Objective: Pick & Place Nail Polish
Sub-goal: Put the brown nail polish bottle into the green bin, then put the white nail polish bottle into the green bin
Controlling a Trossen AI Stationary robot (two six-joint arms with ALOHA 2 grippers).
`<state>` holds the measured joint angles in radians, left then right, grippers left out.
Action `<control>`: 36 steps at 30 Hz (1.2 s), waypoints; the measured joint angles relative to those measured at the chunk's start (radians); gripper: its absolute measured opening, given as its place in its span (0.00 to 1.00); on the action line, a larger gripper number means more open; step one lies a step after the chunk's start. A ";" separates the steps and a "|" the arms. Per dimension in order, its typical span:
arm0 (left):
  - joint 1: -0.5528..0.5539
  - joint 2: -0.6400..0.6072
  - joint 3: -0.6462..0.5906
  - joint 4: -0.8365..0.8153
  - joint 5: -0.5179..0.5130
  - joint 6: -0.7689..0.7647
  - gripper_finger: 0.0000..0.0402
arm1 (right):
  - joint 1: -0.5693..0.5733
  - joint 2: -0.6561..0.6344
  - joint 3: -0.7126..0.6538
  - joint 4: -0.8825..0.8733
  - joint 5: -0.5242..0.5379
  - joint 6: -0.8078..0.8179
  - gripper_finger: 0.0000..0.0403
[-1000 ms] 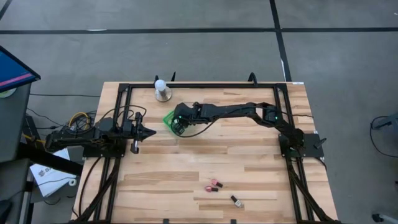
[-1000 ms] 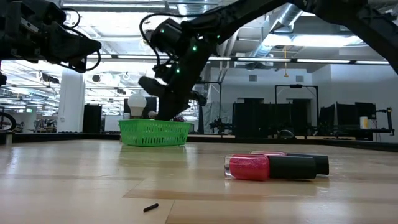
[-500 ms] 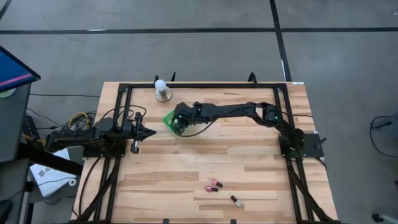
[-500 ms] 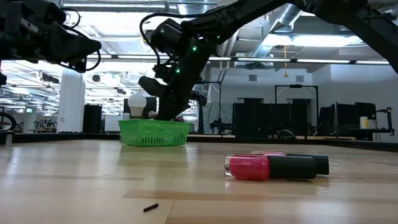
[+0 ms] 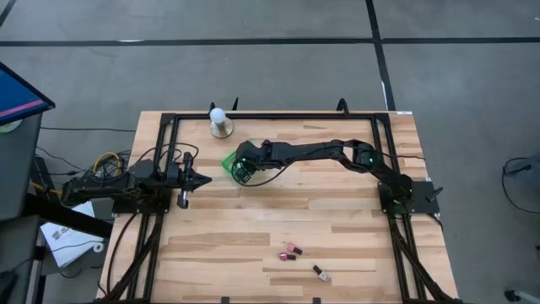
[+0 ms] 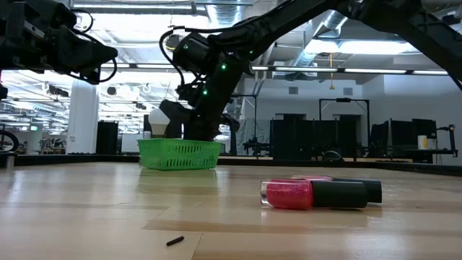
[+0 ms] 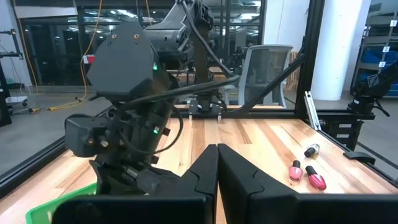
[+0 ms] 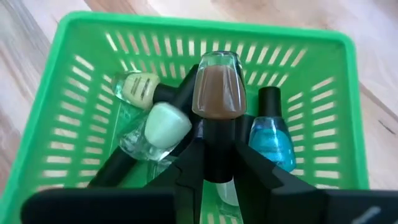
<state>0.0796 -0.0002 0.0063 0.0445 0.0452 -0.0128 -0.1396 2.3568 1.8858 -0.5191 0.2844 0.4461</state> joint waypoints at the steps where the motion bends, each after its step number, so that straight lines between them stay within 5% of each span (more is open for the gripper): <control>1: 0.000 0.000 0.000 0.000 0.000 0.000 0.00 | 0.000 0.000 0.000 0.000 0.000 0.000 0.15; 15: 0.000 0.000 0.000 0.000 0.000 0.000 0.00 | 0.000 -0.034 -0.001 -0.020 -0.028 -0.047 0.38; 22: 0.000 0.000 0.000 0.000 0.003 0.000 0.00 | 0.019 -0.214 0.011 -0.193 -0.052 -0.147 0.50; 30: 0.000 0.000 0.000 0.000 -0.001 0.000 0.00 | 0.191 -0.439 -0.061 -0.449 -0.054 -0.171 0.50; 36: 0.000 0.000 0.000 0.001 -0.001 0.000 0.00 | 0.387 -0.631 -0.311 -0.511 -0.059 0.114 0.47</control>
<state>0.0797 -0.0002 0.0062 0.0452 0.0444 -0.0128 0.2472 1.7258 1.5753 -1.0303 0.2255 0.5601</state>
